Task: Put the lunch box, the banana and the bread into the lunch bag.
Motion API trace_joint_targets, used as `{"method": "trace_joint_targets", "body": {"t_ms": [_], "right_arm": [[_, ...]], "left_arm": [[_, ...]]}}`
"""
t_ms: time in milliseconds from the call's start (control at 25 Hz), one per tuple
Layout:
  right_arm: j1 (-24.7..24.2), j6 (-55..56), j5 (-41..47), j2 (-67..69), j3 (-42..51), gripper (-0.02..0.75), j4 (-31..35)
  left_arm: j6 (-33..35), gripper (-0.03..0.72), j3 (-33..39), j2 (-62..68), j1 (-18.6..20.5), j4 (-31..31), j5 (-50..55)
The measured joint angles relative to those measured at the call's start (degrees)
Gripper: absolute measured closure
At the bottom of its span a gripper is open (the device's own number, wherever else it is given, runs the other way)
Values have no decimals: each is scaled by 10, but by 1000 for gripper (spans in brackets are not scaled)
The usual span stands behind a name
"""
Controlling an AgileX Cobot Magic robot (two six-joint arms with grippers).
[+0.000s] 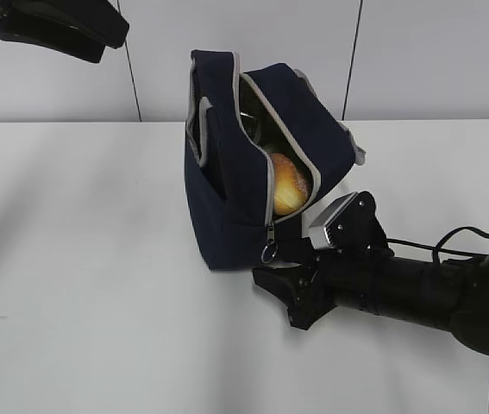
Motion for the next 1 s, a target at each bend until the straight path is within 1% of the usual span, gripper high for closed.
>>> {"method": "trace_joint_targets", "body": {"t_ms": [120, 360, 440, 680, 920, 1000], "right_arm": [[4, 0, 0, 0, -5, 255, 0], [26, 0, 14, 1, -33, 261, 2], [31, 0, 23, 1, -36, 283, 6], [33, 0, 48, 1, -38, 397, 11], [33, 0, 70, 1, -38, 438, 22], [33, 0, 72, 1, -38, 472, 24]], "left_arm": [[0, 379, 0, 0, 0, 0, 0], [0, 379, 0, 0, 0, 0, 0], [0, 380, 0, 0, 0, 0, 0], [0, 379, 0, 0, 0, 0, 0], [0, 379, 0, 0, 0, 1, 0], [0, 380, 0, 0, 0, 1, 0]]}}
